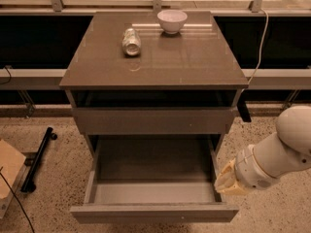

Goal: Close middle drawer

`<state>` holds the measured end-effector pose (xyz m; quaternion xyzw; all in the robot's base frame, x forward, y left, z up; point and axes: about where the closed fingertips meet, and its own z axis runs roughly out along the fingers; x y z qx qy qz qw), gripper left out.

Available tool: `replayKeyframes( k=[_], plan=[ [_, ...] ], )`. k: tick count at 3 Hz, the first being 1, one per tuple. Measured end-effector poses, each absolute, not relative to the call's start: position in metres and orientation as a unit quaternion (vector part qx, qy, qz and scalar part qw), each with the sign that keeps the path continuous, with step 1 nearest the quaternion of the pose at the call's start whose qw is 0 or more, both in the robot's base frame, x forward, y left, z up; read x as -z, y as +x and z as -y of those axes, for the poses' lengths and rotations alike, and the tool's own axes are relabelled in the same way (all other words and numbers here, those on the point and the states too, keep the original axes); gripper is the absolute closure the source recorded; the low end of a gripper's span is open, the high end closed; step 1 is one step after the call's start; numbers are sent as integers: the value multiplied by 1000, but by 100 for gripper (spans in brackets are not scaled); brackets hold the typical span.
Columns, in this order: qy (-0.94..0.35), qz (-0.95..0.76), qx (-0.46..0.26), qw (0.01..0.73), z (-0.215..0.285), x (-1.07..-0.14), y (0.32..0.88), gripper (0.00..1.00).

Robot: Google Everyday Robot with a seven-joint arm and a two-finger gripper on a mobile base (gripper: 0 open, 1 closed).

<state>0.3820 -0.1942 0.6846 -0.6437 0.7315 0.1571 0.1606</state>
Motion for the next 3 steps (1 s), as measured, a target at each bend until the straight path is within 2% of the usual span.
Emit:
replayKeyframes(
  k=[3],
  plan=[
    [-640,-735,-157,162,182,-642,378,100]
  ],
)
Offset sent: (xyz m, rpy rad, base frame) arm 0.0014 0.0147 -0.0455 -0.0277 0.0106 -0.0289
